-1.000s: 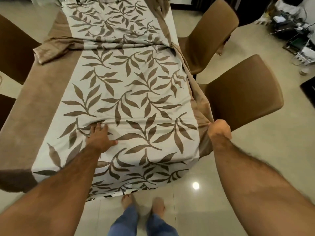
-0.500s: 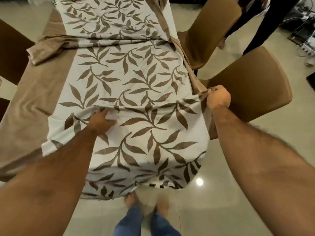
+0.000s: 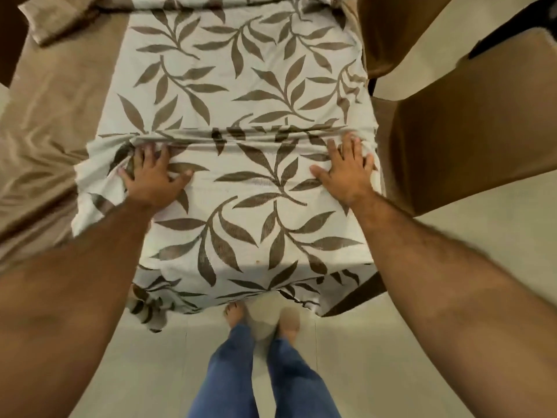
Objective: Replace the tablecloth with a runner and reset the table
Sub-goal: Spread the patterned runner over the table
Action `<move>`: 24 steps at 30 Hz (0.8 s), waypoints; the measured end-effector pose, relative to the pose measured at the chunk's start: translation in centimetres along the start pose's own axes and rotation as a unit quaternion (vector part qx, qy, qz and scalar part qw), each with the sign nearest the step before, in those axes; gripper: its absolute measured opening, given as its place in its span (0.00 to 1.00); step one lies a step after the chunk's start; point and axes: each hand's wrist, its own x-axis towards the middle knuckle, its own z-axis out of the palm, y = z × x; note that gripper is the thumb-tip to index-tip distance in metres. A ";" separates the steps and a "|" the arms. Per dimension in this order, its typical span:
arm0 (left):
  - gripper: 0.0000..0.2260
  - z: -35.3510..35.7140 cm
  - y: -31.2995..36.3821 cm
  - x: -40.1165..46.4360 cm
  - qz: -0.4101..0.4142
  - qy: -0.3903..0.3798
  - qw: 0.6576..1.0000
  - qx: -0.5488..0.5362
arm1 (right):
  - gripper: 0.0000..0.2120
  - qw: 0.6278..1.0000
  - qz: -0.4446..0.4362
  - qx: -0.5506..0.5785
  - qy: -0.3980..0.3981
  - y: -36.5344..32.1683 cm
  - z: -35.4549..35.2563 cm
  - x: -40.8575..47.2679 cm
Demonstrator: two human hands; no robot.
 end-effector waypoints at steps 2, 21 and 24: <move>0.38 -0.5 0.0 2.1 0.011 0.010 1.000 0.000 | 0.36 1.000 -0.006 -0.014 0.025 -0.1 0.0 1.9; 0.40 2.3 13.0 -1.8 0.174 -0.029 0.983 0.055 | 0.31 0.994 -0.013 0.032 0.108 -3.1 -4.0 6.4; 0.42 1.2 13.3 -0.5 0.159 -0.055 0.984 0.058 | 0.28 0.989 -0.015 -0.006 0.146 -1.1 -4.1 1.2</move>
